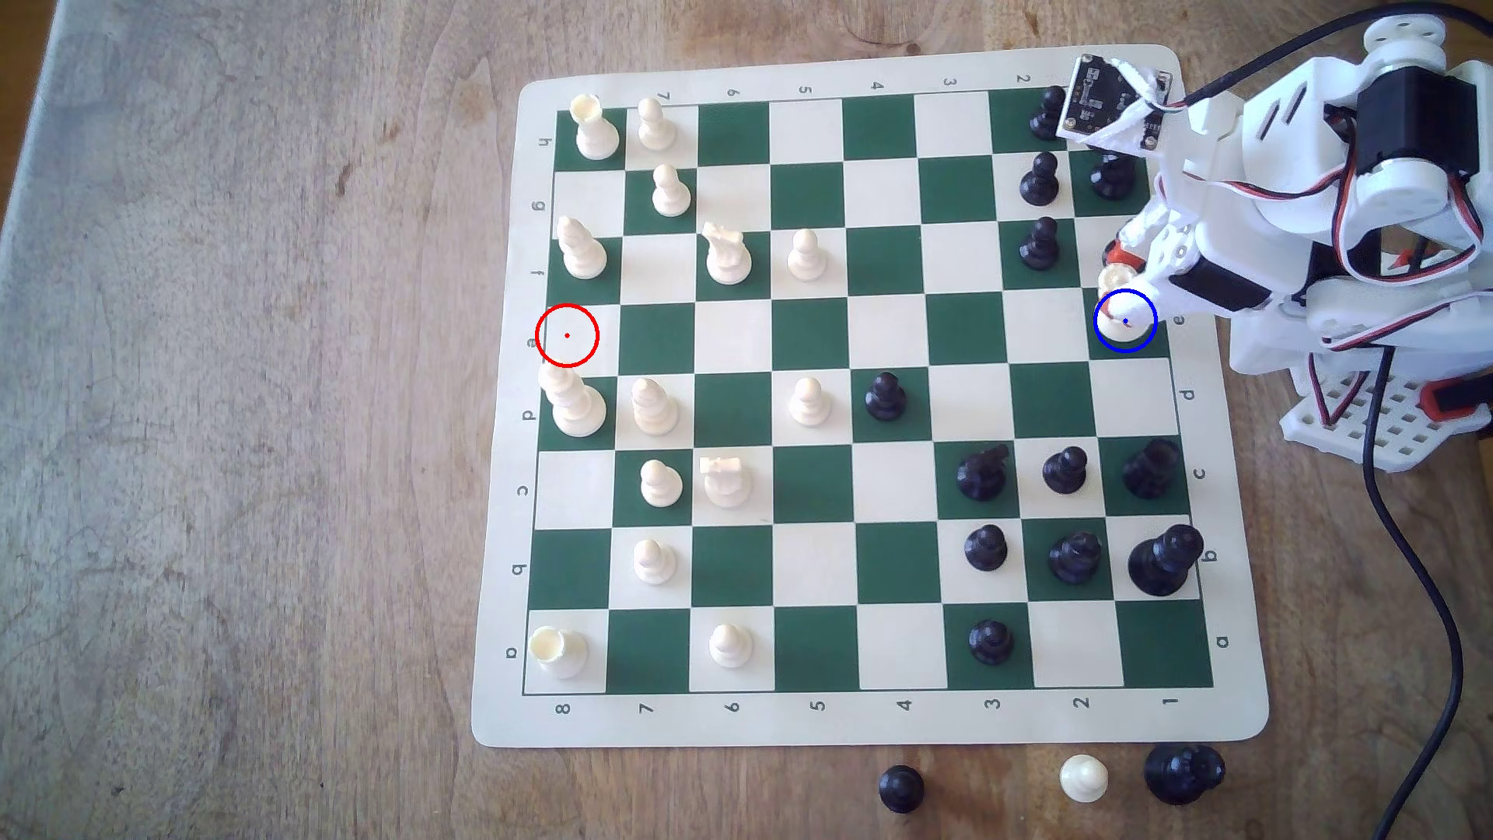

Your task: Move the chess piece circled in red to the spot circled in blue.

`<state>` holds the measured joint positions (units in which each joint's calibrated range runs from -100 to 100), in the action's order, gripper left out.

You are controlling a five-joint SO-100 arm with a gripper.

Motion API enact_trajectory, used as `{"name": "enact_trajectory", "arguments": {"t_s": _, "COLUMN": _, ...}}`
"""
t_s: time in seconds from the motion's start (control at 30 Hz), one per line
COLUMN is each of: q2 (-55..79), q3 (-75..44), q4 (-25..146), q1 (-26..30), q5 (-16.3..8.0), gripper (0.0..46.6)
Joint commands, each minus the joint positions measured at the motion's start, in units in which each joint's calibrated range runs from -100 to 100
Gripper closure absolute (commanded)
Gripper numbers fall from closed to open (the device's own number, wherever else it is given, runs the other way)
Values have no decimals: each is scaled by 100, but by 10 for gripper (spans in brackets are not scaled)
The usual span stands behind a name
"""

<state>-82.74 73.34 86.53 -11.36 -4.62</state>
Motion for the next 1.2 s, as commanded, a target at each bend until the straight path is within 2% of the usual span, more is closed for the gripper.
{"name": "enact_trajectory", "arguments": {"t_s": 0.0, "q2": 142, "q3": -18, "q4": -111, "q1": -10, "q5": 59, "gripper": 464}}
{"name": "enact_trajectory", "arguments": {"t_s": 0.73, "q2": 260, "q3": 354, "q4": -390, "q1": -104, "q5": 88, "gripper": 464}}
{"name": "enact_trajectory", "arguments": {"t_s": 0.9, "q2": 260, "q3": 345, "q4": -365, "q1": -128, "q5": 112, "gripper": 439}}
{"name": "enact_trajectory", "arguments": {"t_s": 1.17, "q2": 286, "q3": 109, "q4": -54, "q1": -182, "q5": 215, "gripper": 427}}
